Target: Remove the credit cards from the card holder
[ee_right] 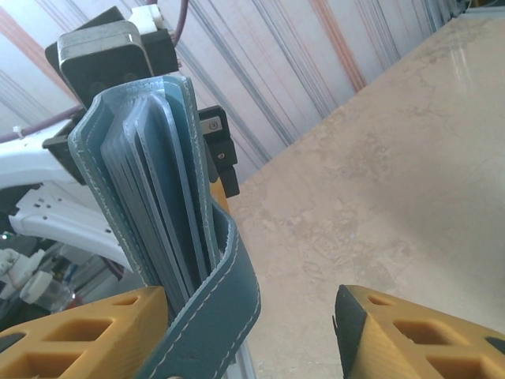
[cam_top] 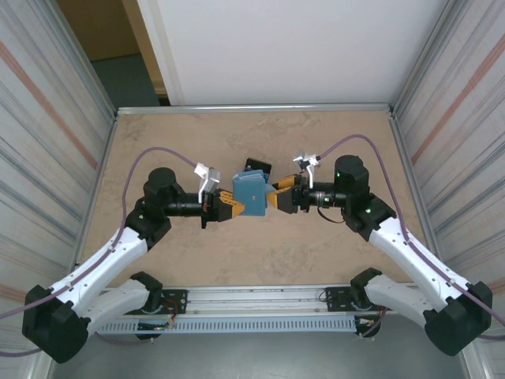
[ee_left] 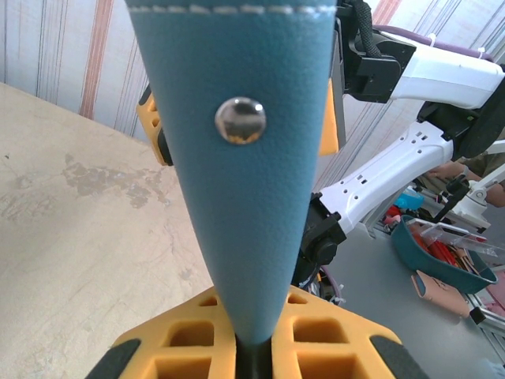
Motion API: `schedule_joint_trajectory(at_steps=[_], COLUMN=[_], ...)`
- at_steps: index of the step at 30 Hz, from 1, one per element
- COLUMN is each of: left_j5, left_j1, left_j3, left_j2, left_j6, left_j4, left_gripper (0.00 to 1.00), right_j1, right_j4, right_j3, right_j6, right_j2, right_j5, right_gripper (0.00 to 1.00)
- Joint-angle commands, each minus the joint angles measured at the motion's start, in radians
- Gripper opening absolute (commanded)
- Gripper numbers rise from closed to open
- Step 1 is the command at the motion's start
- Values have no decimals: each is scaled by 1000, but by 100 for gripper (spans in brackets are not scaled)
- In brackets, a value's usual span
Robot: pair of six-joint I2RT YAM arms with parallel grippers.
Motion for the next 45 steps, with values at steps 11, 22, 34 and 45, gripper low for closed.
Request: schedule_joint_trajectory(at_steps=[11,22,34,45], left_j5=[14,-46,-227,-345], left_j1=[1,-6,-8,-66], left_j3=[-16,-12,8,33], left_j2=[-12,16,44,121], left_j6=[-25,-44,-82,-125], left_j4=[98,111,12,13], left_gripper=[0,0,88,97], right_j1=[69,109,117,213], right_j4=[90,148,-64,-224], right_j3=[38,31,51,120], right_j6=[13,13,-17,-38], right_j2=[123,93,0,13], right_j5=[-69,-128,203,553], right_gripper=[43,10,0,0])
